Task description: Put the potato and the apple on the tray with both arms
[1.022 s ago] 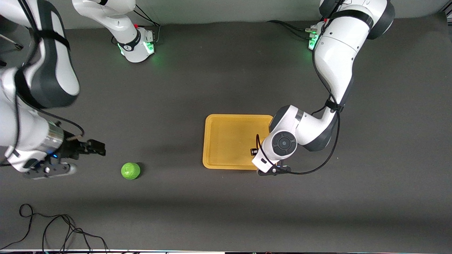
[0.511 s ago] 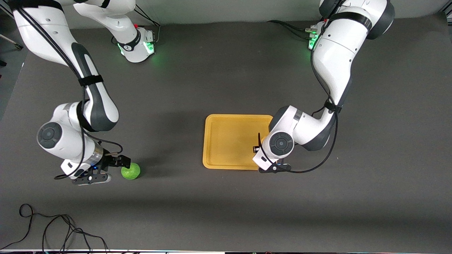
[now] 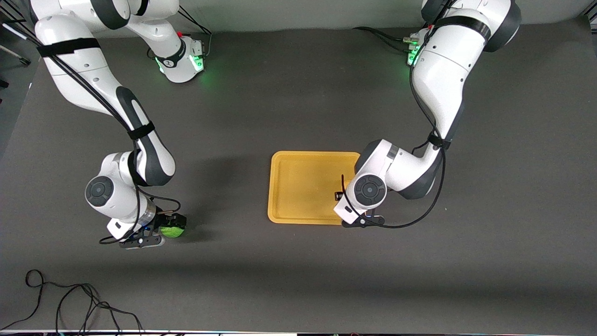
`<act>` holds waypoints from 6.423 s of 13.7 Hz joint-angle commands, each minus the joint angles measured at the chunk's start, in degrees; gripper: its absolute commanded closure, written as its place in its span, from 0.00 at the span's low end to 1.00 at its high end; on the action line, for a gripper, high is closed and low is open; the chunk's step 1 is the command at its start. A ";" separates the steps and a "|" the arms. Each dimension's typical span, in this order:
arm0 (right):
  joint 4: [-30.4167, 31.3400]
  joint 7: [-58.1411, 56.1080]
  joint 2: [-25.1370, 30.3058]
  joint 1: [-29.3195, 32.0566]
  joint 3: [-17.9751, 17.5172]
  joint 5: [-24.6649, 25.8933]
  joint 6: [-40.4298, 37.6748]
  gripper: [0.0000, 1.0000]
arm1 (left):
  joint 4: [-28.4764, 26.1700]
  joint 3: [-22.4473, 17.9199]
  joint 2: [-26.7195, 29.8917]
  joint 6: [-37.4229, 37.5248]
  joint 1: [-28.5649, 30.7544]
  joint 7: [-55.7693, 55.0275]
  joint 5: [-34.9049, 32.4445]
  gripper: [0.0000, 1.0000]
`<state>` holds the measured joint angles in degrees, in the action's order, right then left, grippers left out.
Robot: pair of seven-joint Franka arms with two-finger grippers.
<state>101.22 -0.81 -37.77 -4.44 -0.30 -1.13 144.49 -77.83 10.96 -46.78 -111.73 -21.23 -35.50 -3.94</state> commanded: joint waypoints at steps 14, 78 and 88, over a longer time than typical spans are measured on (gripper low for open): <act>-20.88 0.10 19.13 -1.10 0.12 0.34 -48.92 0.53 | -24.44 -1.12 45.00 7.52 23.16 31.71 -0.37 0.01; -9.56 0.10 36.72 4.52 2.14 0.87 -52.48 0.00 | -26.93 -8.42 47.92 11.53 25.45 47.98 3.41 0.01; -10.43 0.98 35.84 4.00 2.32 1.40 -53.08 0.00 | -26.93 -8.42 47.84 11.36 25.28 47.89 3.41 0.01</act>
<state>89.74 0.01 -2.96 -0.33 1.89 0.69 90.98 -105.34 2.67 1.29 -100.03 4.50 12.37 -0.14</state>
